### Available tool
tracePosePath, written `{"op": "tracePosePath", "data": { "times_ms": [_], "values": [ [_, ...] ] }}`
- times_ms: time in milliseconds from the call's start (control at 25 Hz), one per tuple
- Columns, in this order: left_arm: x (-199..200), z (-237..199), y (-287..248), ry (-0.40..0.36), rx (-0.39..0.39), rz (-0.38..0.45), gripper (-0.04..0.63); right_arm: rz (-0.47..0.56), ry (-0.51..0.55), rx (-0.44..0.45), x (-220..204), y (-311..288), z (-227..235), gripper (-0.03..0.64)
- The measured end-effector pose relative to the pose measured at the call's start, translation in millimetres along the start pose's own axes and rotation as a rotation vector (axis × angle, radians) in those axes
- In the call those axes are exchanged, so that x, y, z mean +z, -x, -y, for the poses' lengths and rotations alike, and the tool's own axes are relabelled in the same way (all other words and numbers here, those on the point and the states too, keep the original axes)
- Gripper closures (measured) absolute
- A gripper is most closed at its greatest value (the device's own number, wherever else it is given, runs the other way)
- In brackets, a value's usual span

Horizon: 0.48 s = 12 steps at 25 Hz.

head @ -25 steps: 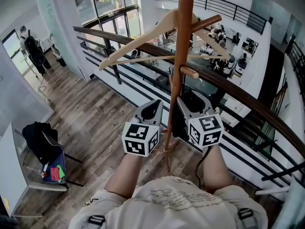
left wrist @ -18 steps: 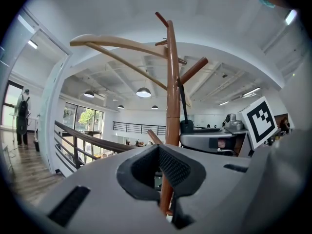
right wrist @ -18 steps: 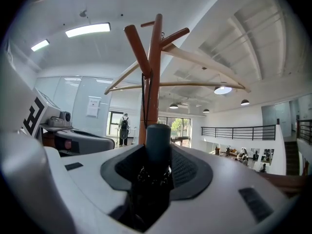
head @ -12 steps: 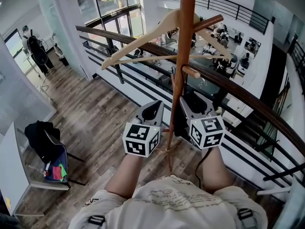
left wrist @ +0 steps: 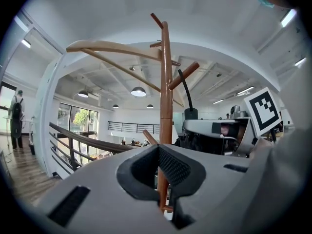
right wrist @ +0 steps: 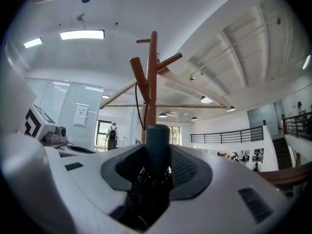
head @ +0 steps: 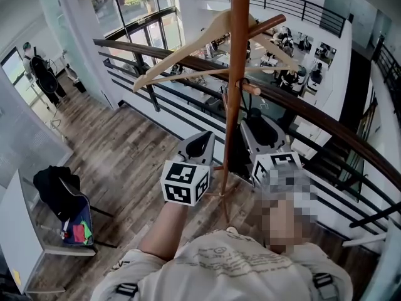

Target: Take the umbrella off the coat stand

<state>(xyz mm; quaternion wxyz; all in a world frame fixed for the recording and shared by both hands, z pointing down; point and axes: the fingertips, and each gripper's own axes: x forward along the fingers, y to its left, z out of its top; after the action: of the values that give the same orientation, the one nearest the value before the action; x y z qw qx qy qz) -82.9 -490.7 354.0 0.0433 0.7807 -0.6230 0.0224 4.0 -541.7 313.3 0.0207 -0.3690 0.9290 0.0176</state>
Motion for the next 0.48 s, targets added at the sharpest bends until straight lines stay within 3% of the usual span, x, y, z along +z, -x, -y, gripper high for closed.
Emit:
{"op": "tracePosePath", "data": {
  "times_ms": [480],
  "values": [
    [5.7,9.6,20.8,-0.016,-0.048,0.015,0.591,0.089,-0.009,-0.070,38.3,32.0,-10.1,0.462]
  ]
}}
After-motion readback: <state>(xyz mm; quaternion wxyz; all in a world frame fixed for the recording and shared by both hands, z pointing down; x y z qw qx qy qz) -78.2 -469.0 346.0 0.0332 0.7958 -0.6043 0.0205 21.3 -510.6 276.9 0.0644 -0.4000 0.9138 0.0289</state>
